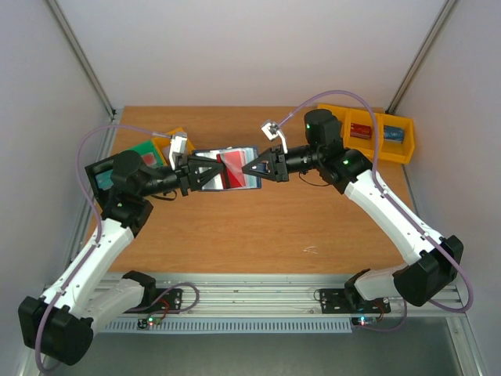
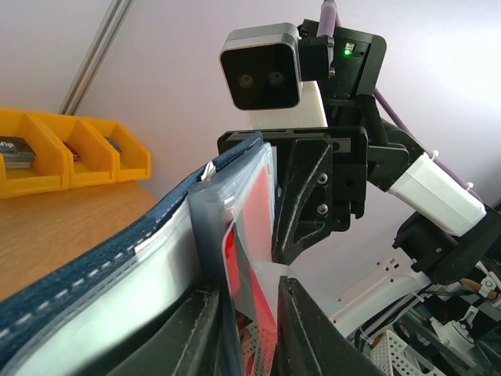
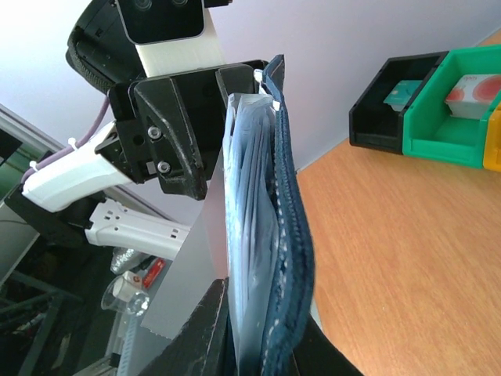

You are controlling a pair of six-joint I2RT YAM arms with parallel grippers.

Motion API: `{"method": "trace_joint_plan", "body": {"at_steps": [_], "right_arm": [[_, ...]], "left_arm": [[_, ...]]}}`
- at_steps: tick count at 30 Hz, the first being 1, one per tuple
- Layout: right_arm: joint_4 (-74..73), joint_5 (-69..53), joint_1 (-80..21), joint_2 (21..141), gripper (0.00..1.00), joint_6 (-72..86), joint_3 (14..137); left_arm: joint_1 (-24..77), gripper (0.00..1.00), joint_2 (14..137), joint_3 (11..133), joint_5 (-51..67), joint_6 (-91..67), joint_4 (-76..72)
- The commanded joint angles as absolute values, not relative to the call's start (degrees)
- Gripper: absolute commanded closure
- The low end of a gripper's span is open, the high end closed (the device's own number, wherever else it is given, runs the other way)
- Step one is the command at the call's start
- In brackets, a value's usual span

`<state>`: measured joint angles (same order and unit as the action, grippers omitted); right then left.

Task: Take the credit cards out of the card holder

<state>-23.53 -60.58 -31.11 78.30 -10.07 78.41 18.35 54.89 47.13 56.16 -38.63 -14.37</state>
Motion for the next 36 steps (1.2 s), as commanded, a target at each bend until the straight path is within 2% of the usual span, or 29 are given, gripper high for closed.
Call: {"method": "trace_joint_plan", "body": {"at_steps": [1,3,6,15,20,25,34,36], "right_arm": [[-21.7,-63.7,-31.0,78.3,0.99,-9.7,79.0],[-21.7,-63.5,-31.0,78.2,0.99,-9.7,79.0],[-21.7,-63.5,-31.0,77.8,0.99,-9.9,78.8],[-22.7,-65.3,-28.7,76.6,0.98,-9.5,78.3],[-24.0,-64.7,-28.7,76.6,0.88,-10.0,78.1],[-18.9,-64.8,-29.4,77.8,0.87,-6.3,77.1],[-19.0,-64.5,-29.5,78.3,0.71,-6.4,76.7],[-18.9,-64.7,-29.5,78.2,0.71,-6.7,76.6]], "left_arm": [[18.6,0.83,55.8,48.5,56.9,-39.6,-18.7],[19.3,0.93,55.9,48.6,58.7,-38.7,-18.4],[19.4,0.98,55.2,48.4,60.0,-38.4,-17.8],[17.5,0.99,53.8,48.0,61.0,-38.5,-15.1],[17.1,1.0,53.9,48.5,58.7,-36.4,-10.4],[17.1,1.0,54.1,46.8,57.3,-37.7,-12.8],[17.1,1.0,54.2,46.8,57.9,-38.0,-13.4],[17.1,1.0,54.3,46.8,58.0,-38.1,-13.7]]}}
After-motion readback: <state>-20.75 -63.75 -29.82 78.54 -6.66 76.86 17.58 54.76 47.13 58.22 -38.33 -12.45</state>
